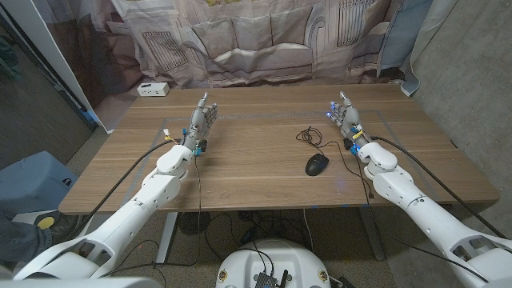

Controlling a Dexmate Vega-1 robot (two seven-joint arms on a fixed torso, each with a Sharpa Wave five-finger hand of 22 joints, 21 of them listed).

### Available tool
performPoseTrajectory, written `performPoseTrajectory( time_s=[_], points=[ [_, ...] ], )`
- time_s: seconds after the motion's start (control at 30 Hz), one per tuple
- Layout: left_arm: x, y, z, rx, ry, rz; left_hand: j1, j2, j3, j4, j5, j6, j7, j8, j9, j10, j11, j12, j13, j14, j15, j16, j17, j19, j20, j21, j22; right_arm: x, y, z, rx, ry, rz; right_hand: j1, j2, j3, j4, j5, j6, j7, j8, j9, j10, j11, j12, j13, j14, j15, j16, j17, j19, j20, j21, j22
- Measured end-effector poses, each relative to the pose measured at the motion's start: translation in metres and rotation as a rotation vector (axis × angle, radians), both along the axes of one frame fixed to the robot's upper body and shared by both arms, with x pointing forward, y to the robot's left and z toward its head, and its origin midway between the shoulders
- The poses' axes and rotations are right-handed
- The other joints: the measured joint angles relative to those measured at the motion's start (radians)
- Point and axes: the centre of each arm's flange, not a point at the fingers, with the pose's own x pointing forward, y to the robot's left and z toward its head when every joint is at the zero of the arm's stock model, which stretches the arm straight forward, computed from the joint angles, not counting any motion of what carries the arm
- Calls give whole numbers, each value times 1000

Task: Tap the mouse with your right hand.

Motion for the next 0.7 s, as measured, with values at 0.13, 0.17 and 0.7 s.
performPoseTrajectory(
  time_s=[0.13, 0.17, 0.7],
  points=[
    [-2, -2, 0, 0, -2, 8, 0, 0, 0, 0, 0, 4, 4, 0, 0, 4, 0, 0, 0, 2, 2, 4, 0, 0, 0, 0, 0, 0, -3, 0, -9, -5, 0, 2, -2, 0, 0, 0, 1, -1, 0, 0, 18, -4, 0, 0, 14, -6, 4, -2, 24, -3, 0, 0],
    [-2, -3, 0, 0, -3, 9, 0, 0, 3, -3, 0, 9, 9, 1, 0, 13, -2, 4, 0, 8, 3, 4, 0, 0, 0, 0, 0, 0, -3, 0, -9, -9, 0, 2, -2, 0, 0, 0, 8, -8, 0, 0, 22, -8, 4, 0, 18, -6, 4, -3, 27, -5, 0, 0],
    [-17, -8, -5, 5, -27, 12, 16, 16, 8, -8, 0, 84, 12, 19, 0, 75, -4, 23, 0, 73, -2, 12, 0, 65, 14, 6, 0, -14, -9, 2, -11, -67, -6, 8, 3, 0, 0, 0, 69, -22, 19, 5, 47, -11, 7, 5, 35, -12, 7, -8, 48, -5, 0, 0]
  ],
)
